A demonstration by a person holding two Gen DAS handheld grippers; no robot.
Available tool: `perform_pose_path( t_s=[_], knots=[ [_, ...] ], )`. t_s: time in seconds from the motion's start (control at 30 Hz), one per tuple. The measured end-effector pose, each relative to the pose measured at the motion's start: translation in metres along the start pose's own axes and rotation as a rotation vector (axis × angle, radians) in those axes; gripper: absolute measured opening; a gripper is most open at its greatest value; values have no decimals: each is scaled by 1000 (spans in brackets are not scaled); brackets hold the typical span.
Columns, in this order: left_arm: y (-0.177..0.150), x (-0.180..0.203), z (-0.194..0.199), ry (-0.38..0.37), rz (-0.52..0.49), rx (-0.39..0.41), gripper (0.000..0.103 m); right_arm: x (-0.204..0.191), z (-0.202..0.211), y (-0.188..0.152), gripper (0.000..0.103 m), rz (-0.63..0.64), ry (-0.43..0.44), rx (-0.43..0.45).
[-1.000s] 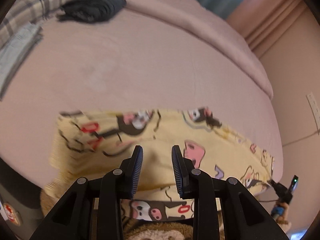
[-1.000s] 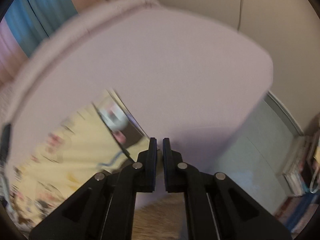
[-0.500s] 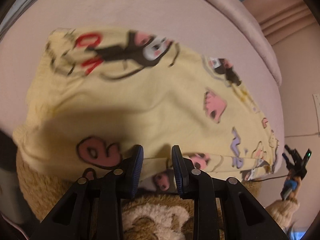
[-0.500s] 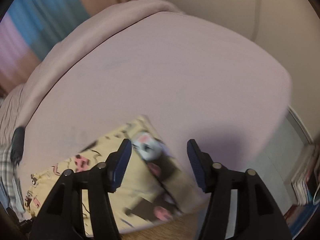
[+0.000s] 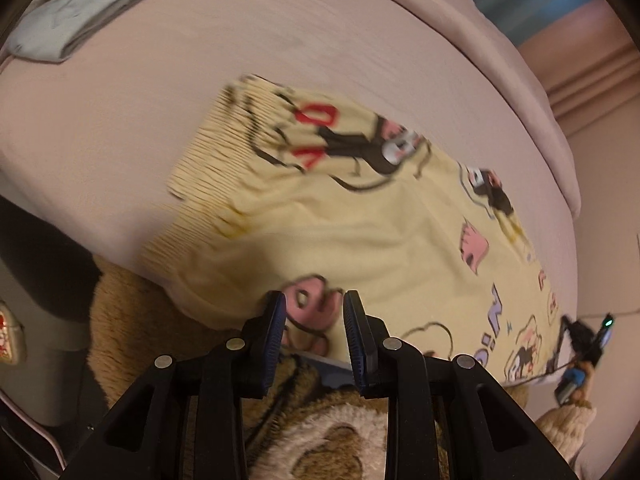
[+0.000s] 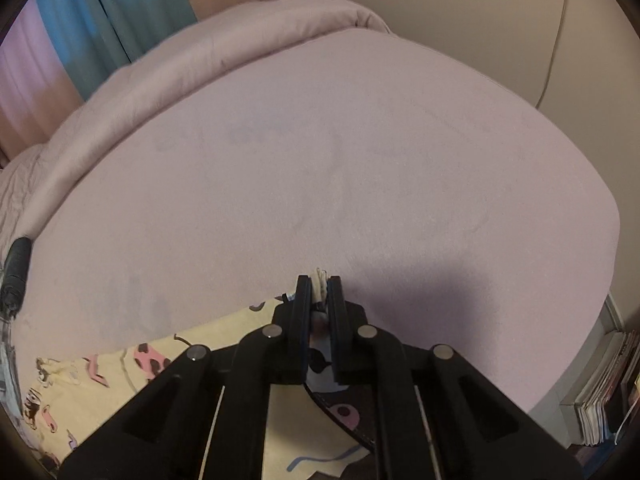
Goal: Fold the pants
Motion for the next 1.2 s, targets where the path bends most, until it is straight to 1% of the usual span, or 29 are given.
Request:
perform_pose_path(
  t_s=[0.03,0.07,0.1,0.13,0.17,0.2,0.23,0.27,0.3,0.33,0.4,0.43,0.47,0.5,0.53,0.6,0.63,0.7,0.73,0.77,0.9,0.93,0.97,1.0,1.03,1.07,1.1,1.17,1.2],
  knots=[
    [4,-5,3,-2,13,11,27,-6,-13,-1,11,12,-20,-27],
    [6,-8,6,-1,22,20,27,-6,-16,-6,13,19,-24,12],
    [9,-11,8,4,32,30,27,-10,-17,-4,14,20,-24,38],
    [13,-16,12,11,41,44,27,-8,-15,-8,16,19,-31,46],
    [16,-19,16,15,44,58,27,-6,-13,-11,21,11,-46,38],
    [18,-21,19,18,46,69,27,-4,-11,-12,36,-1,-70,25],
    [22,-23,22,23,46,83,27,-5,-8,-9,49,-15,-99,4],
    [25,-25,26,28,45,97,27,-6,1,-9,50,-24,-123,-8],
    [31,-25,29,41,42,114,27,-10,12,-10,50,-24,-122,-5],
    [35,-25,30,55,37,128,27,-16,20,-9,51,-16,-113,0],
    [48,-24,36,72,31,164,27,-47,41,-9,54,42,-69,13],
    [54,-24,38,67,29,176,27,-58,47,-11,55,64,-52,21],
    [60,-24,39,46,23,189,28,-80,58,-12,57,100,-19,34],
    [65,-23,38,26,18,195,35,-104,60,-10,61,131,11,41],
    [71,-22,35,2,11,193,42,-134,68,-12,62,178,70,56],
    [78,-20,27,-27,-8,186,43,-173,77,-18,64,244,166,57],
    [81,-18,23,-33,-12,179,43,-205,78,-22,64,294,247,40],
    [90,-17,13,-56,-24,150,43,-250,72,-25,64,356,343,15],
    [93,-17,9,-54,-26,135,43,-281,70,-29,64,404,404,-4],
    [95,-14,4,-52,-37,116,43,-301,67,-32,64,434,429,-18],
    [98,-7,-6,-106,-72,71,43,-390,55,-40,64,596,487,-40],
    [100,-6,-8,-112,-73,67,43,-403,49,-39,64,616,501,-49],
    [102,-5,-10,-101,-77,75,42,-423,41,-42,63,647,514,-68],
    [103,-3,-11,-92,-91,83,27,-434,42,-46,63,662,509,-78],
    [103,-2,-11,-78,-102,95,15,-444,31,-39,63,682,498,-89],
    [103,-1,-10,-74,-109,104,14,-456,21,-43,63,704,483,-104],
    [103,0,-7,-91,-113,106,12,-465,11,-47,63,715,470,-126],
    [103,2,-1,-122,-119,118,11,-476,-4,-47,62,729,472,-165],
    [105,3,1,-129,-123,125,11,-480,-13,-49,59,734,472,-188]
  ],
)
Point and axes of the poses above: each gripper's, at about its wrist camera, not at the fingertips, and z roughly against the way its jaws point, x to its right, y to its top, the point moved 1 cm from there along -z, roughly the way its jaws point, and after that the axes turned 9 degrees about z, right-handed, at the moved point
